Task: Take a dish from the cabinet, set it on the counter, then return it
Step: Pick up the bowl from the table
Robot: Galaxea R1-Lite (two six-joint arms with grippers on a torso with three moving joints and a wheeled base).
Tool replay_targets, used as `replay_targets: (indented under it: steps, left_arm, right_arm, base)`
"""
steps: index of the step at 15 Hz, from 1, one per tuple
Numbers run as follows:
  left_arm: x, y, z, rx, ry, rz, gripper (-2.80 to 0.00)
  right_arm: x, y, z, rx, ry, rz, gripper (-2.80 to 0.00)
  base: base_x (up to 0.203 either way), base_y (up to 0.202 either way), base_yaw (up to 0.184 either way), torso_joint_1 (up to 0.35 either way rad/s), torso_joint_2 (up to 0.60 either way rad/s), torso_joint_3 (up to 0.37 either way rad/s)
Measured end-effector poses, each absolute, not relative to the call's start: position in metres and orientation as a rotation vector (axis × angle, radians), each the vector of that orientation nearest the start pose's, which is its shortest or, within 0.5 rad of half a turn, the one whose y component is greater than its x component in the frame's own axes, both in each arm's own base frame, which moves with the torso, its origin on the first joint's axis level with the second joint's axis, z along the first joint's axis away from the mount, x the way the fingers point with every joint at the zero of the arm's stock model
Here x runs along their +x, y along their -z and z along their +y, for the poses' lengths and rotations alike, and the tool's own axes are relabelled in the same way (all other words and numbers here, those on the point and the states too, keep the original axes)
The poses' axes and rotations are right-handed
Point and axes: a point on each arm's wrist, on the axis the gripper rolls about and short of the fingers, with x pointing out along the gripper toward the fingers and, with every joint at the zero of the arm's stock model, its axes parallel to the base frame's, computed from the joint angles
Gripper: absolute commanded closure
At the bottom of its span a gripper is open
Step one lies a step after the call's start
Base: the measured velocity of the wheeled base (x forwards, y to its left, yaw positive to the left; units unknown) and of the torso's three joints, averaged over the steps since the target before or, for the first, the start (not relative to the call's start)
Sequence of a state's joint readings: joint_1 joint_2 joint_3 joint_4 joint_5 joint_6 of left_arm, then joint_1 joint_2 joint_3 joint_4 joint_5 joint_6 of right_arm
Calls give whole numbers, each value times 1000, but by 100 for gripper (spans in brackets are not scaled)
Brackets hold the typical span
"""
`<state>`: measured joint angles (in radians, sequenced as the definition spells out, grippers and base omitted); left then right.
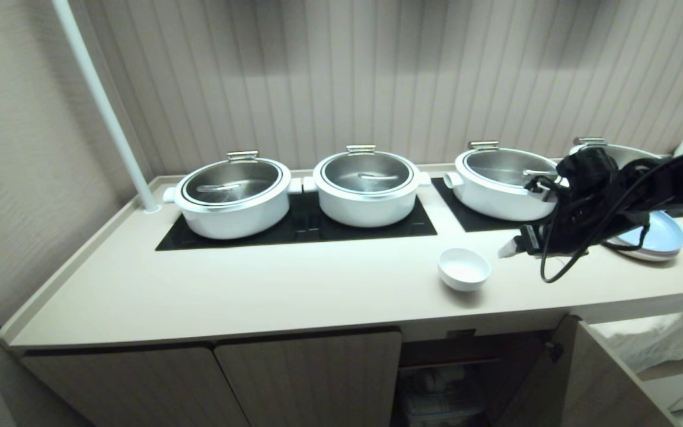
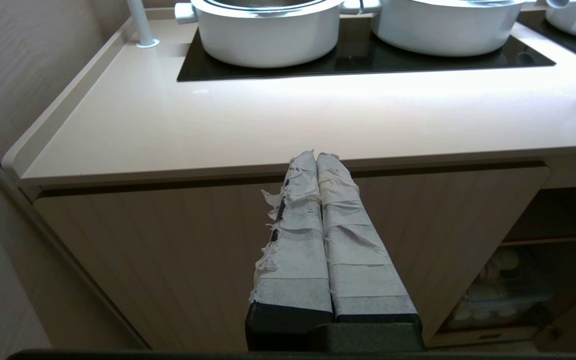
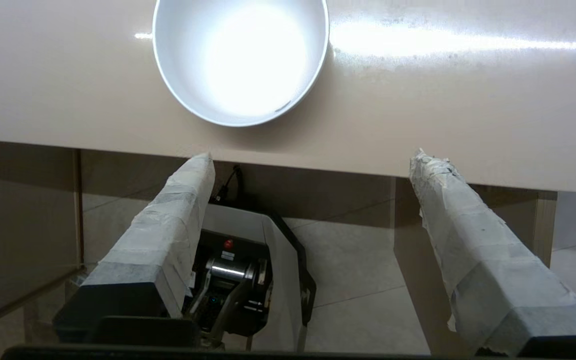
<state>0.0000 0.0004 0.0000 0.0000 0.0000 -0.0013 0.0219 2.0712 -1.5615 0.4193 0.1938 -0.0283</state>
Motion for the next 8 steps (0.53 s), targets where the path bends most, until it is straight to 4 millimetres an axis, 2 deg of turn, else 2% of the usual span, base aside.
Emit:
replay_targets:
  steps: [8]
  left_arm:
    - [-23, -75, 0, -1, 0, 0, 0]
  right_arm:
    - [421, -132, 17, 32, -217, 899, -280]
  base:
    - [0, 0, 0, 0, 0, 0]
